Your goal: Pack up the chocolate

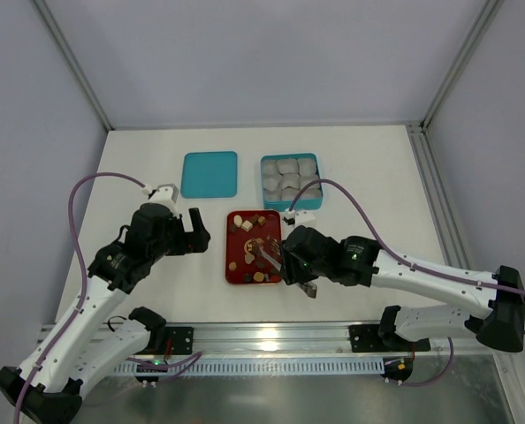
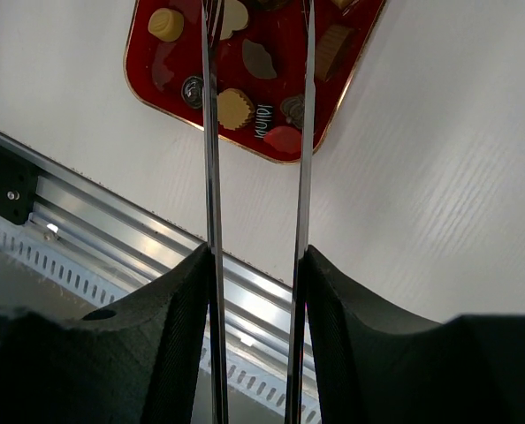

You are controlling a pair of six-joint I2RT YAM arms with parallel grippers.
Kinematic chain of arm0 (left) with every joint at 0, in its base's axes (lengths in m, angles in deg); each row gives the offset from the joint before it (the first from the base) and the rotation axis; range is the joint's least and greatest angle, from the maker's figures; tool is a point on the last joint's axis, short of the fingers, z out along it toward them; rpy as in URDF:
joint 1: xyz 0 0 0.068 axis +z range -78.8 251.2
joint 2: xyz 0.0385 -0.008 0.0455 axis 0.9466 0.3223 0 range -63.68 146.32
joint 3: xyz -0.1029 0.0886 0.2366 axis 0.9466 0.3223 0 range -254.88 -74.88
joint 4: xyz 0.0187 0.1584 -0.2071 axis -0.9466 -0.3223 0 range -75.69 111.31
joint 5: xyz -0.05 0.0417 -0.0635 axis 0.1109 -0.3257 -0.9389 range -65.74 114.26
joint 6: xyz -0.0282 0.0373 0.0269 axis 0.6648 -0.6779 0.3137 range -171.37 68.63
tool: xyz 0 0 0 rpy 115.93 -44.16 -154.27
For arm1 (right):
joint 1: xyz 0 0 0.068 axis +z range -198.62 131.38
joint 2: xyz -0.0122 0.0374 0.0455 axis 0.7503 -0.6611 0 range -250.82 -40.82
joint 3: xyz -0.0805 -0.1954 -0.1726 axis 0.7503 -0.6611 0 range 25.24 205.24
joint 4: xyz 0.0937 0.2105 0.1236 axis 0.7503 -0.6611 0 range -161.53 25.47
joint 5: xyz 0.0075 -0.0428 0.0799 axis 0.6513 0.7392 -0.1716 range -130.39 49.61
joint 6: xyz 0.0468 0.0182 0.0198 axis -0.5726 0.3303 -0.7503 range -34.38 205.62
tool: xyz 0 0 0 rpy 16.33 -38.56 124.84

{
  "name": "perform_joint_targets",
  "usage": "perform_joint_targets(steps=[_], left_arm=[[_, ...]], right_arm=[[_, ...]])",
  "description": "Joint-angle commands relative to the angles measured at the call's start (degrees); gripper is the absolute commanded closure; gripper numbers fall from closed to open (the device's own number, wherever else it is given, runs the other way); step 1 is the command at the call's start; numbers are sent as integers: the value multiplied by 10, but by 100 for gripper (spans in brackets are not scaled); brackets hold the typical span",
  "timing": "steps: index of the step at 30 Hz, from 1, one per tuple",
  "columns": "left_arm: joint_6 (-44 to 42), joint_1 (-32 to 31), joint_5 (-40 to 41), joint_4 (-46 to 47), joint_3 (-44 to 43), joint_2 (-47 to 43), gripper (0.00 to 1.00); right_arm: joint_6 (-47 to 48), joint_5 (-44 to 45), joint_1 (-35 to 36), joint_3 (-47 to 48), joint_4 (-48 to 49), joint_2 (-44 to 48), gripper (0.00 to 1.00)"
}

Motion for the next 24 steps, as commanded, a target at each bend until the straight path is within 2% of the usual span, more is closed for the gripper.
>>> perform_joint_targets(steps=[1,11,24], left_arm=[[-7,-1,5,12,-1,-3,0],[-7,-2,4,12,-1,-7,0],[-6,-1,3,12,-1,-10,0]], right_arm=[[-24,19,8,5,48,-9,54],[-24,8,11,7,70,-52,58],[-22,4,11,4,80,-86,58]])
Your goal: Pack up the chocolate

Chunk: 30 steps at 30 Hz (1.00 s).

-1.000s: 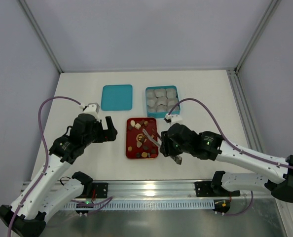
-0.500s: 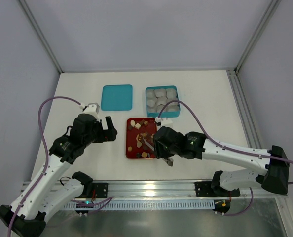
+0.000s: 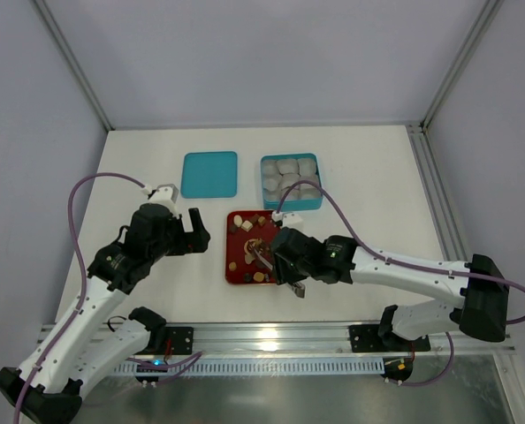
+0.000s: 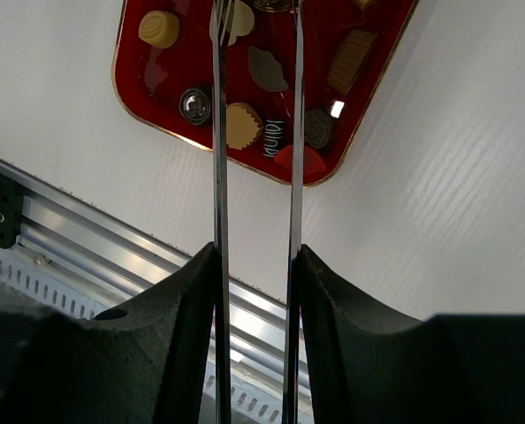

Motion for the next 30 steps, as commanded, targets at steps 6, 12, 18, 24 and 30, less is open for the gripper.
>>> perform_joint_targets(steps=[6,12,18,24,30], left_arm=[[-7,-1,4,12,-1,-9,0],[-6,-1,5,13,-1,-10,0],[-6,-2,5,12,-1,-11,0],[-7,-1,4,11,-1,-12,0],[-7,-1,4,12,-1,-12,0]], right_arm=[[-4,3,3,7,31,-20,58],[1,7,2,14,27,-36,58],[4,8,2,22,25,-49,59],[8,4,0,26,25,-53,62],[12,5,-5,36,17,-52,71]])
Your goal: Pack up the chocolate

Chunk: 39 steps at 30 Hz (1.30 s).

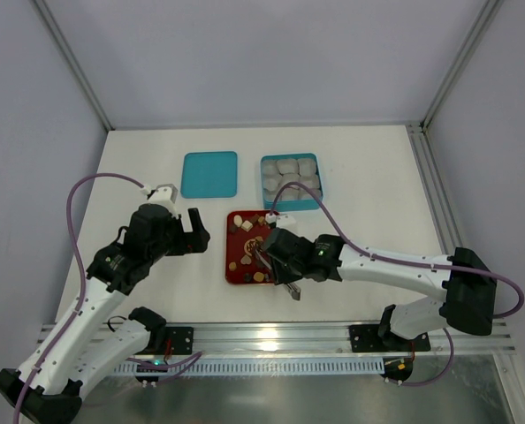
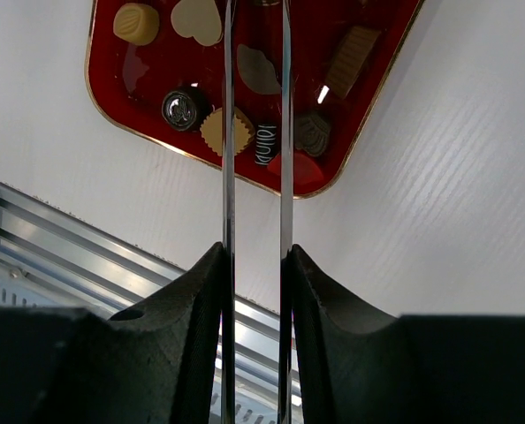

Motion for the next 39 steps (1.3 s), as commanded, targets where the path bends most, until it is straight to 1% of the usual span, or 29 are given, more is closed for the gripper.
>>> perform_joint_targets(steps=[1,5,20,31,35,39], left_arm=[[-6,-1,5,12,-1,-7,0],[-7,-1,5,12,0,-7,0],[-6,-1,6,12,0,-9,0],[-6,-1,5,12,0,-10,0],[-6,-2,5,12,0,-11,0],[-6,-1,6,11,0,-10,0]], right_arm=[[10,8,-5,31,6,1,72],[14,9,-8,43,-2,8,74],[30,14,-22,69,-34,38,75],[41,5,-31,85,-43,42,75],[49,-10,-43,95,-46,44,76],[66,-28,-73,118,-55,52,77]])
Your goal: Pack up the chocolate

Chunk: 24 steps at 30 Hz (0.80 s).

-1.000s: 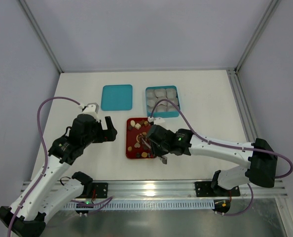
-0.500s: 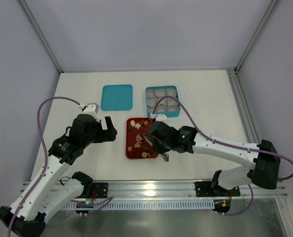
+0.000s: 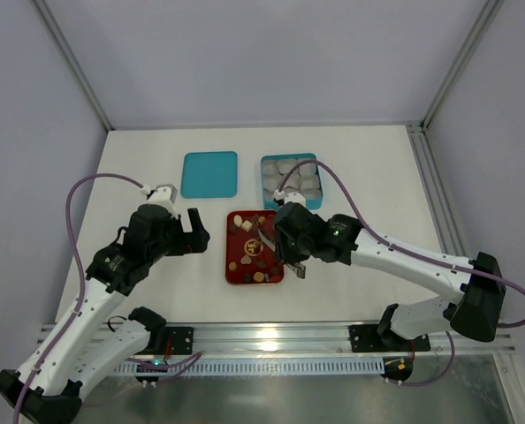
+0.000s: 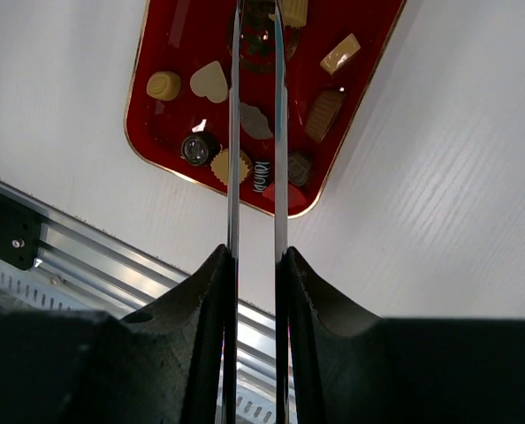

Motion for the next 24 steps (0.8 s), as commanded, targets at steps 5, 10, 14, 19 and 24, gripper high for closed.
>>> perform_joint_targets(steps=[5,10,14,19,24], left_arm=[[-6,-1,5,12,0,-6,0],[-6,-1,5,11,0,-3,0],[-5,-1,8,12,0,-1,0],[-5,-1,9,12,0,0,0],[-6,-1,9,11,0,3,0]], right_arm=[[53,-38,-94,83,-3,42,77],[85,-51,-163,142,1,12,77],[104,-56,-219,181,21,-54,77],[120,-63,-259,242,42,-137,77],[130,-68,-281,308,43,-230,77]])
